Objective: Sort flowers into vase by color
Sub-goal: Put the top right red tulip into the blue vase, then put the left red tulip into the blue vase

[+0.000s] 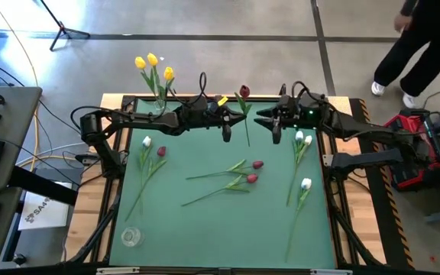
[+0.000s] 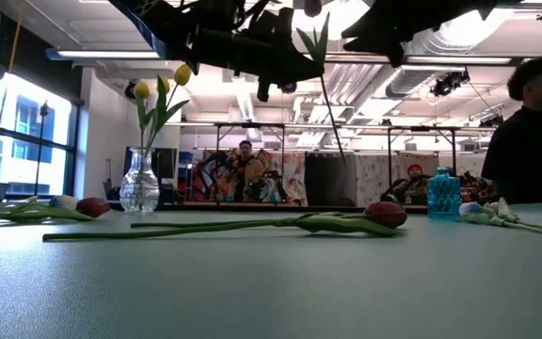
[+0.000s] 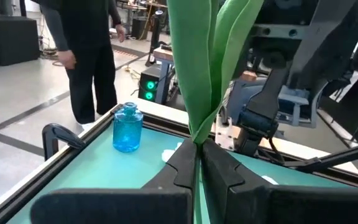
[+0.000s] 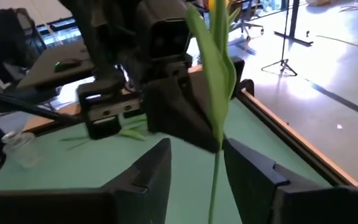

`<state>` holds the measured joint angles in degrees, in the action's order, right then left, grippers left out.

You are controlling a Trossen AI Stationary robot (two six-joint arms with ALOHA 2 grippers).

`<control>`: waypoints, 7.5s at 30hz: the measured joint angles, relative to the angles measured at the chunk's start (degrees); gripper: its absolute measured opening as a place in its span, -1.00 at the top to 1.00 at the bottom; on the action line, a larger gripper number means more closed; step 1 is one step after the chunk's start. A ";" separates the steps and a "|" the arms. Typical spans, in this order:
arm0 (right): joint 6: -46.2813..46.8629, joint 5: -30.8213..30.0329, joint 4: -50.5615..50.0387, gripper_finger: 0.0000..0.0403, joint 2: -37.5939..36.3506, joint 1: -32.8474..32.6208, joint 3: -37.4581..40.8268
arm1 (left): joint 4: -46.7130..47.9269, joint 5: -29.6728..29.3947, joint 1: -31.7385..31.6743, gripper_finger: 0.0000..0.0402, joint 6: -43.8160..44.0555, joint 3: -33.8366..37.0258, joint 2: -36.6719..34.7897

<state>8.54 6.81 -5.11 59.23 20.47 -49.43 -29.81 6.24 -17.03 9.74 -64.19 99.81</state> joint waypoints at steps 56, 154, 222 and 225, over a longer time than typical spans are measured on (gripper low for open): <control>-6.41 -43.28 -3.64 0.99 -7.19 25.07 0.02 | 15.72 0.72 1.96 0.52 7.56 -0.01 -1.97; 16.06 -22.88 -28.47 0.23 3.25 -5.05 -17.94 | 87.42 -11.44 7.39 0.53 36.24 21.15 -21.03; 25.02 -7.84 -6.50 0.23 1.41 -15.45 0.07 | 40.73 3.54 2.38 1.00 10.14 -9.42 -15.41; 23.35 -7.40 -3.40 0.23 1.41 -15.45 0.07 | 33.20 8.07 1.49 1.00 9.86 -9.46 -15.41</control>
<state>31.89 -0.59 -8.51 60.64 5.02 -49.36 3.39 14.31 -15.54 19.60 -73.65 84.40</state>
